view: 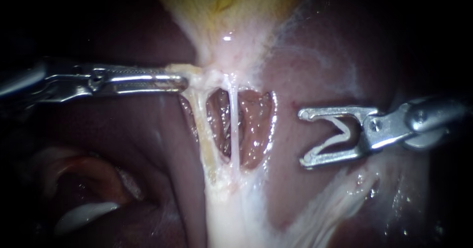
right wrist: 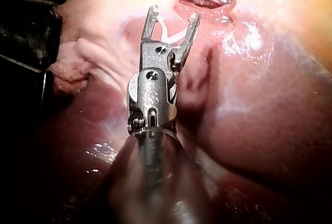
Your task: Grabbing gallbladder
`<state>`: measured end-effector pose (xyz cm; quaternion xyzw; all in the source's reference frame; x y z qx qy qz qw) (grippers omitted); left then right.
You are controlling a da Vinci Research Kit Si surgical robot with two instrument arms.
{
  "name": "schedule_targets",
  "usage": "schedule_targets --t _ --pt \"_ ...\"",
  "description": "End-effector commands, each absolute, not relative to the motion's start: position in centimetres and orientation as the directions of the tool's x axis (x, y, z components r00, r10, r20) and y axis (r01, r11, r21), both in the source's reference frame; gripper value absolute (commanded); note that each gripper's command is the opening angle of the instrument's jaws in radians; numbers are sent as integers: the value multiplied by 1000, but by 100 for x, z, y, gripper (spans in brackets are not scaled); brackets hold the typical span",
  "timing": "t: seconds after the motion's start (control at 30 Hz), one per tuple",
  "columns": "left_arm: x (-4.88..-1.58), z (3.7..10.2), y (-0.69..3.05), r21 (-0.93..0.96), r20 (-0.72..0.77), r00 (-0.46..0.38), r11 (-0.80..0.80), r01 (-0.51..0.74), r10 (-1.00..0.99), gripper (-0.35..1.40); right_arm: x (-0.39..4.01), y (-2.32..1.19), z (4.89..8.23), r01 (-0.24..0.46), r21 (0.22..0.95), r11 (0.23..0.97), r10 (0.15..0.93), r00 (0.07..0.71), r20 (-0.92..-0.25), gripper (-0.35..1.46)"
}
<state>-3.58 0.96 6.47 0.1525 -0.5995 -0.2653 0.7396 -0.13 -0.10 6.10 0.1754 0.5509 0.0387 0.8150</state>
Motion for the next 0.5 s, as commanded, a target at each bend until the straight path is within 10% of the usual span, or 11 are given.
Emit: schedule_targets --t 0.03,0.5 --pt "-358 646 96 543 806 141 813 213 -575 -35 -12 -10 610 130 329 935 257 390 -884 45" --pt "-358 646 96 542 806 141 812 215 -575 -35 -12 -10 611 130 329 936 256 390 -884 45"
